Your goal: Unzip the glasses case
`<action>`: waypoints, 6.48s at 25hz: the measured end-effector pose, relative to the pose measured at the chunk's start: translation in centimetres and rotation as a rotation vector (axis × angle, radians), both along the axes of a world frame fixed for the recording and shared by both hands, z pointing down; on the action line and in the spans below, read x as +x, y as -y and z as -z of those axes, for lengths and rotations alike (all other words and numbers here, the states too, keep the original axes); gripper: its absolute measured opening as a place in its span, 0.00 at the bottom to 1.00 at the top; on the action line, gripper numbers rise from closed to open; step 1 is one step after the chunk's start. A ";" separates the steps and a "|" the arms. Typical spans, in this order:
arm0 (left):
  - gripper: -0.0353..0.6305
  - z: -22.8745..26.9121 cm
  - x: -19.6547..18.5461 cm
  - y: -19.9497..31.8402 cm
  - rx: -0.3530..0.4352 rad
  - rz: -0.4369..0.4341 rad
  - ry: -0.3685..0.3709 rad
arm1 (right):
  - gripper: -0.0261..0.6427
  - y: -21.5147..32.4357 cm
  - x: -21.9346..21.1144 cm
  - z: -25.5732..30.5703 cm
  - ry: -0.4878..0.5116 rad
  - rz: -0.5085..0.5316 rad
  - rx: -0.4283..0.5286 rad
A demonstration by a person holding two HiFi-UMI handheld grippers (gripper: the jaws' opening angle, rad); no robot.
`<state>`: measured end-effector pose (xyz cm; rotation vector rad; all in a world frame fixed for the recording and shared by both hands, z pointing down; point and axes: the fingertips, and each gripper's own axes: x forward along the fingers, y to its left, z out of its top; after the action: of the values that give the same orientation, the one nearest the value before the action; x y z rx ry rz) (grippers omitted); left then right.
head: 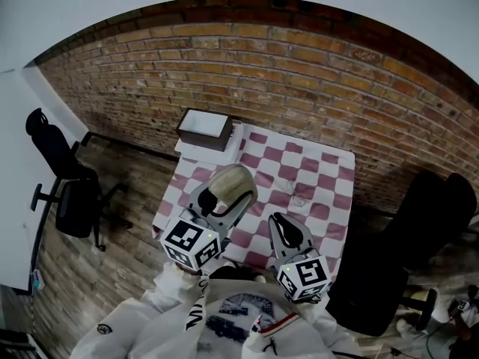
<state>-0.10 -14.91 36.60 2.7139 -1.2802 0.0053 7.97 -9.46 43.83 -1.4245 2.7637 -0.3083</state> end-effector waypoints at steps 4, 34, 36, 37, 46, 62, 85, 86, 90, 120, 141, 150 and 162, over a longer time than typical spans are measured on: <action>0.48 0.3 0.5 0.0 0.008 -0.016 -0.004 | 0.15 0.0 -0.6 -0.2 -0.007 0.019 -0.006; 0.48 1.9 2.5 -0.8 -0.015 -0.080 -0.088 | 0.36 -0.5 -5.0 -1.6 -0.068 0.147 -0.018; 0.48 2.0 2.6 -0.8 -0.015 -0.085 -0.096 | 0.36 -0.3 -5.0 -1.5 -0.071 0.144 -0.013; 0.48 2.1 2.7 -0.9 -0.014 -0.087 -0.097 | 0.36 -0.3 -5.0 -1.5 -0.071 0.142 -0.010; 0.48 2.5 3.3 -1.6 -0.015 -0.103 -0.105 | 0.32 -0.2 -5.2 -1.7 -0.077 0.146 0.004; 0.48 2.5 3.7 -1.6 -0.048 -0.103 -0.109 | 0.18 -0.1 -5.2 -1.6 -0.078 0.158 0.015; 0.48 2.4 3.8 -2.0 -0.048 -0.112 -0.111 | 0.09 -0.6 -5.5 -1.8 -0.079 0.173 0.014; 0.48 2.4 3.8 -2.0 -0.052 -0.111 -0.110 | 0.08 -0.6 -5.5 -1.8 -0.077 0.173 0.011; 0.48 2.3 3.8 -2.1 -0.055 -0.118 -0.111 | 0.07 -0.7 -5.4 -2.0 -0.071 0.175 0.000; 0.48 -0.1 3.7 -3.0 -0.104 -0.146 -0.063 | 0.06 -1.3 -4.2 -3.2 -0.197 0.094 -0.041; 0.48 -1.1 3.6 -3.9 -0.158 -0.170 -0.082 | 0.06 -1.2 -2.0 -3.7 -0.355 0.006 0.009; 0.48 -1.4 2.6 -3.7 -0.173 -0.186 -0.081 | 0.06 -0.5 -2.0 -3.6 -0.370 -0.024 0.004; 0.48 -1.7 -1.8 -3.3 -0.207 -0.266 -0.087 | 0.06 0.2 -5.6 -3.0 -0.438 -0.124 0.013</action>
<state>-1.92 -11.64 38.33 2.6490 -0.8382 0.0451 2.35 -9.63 46.80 -1.8436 2.9660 0.0325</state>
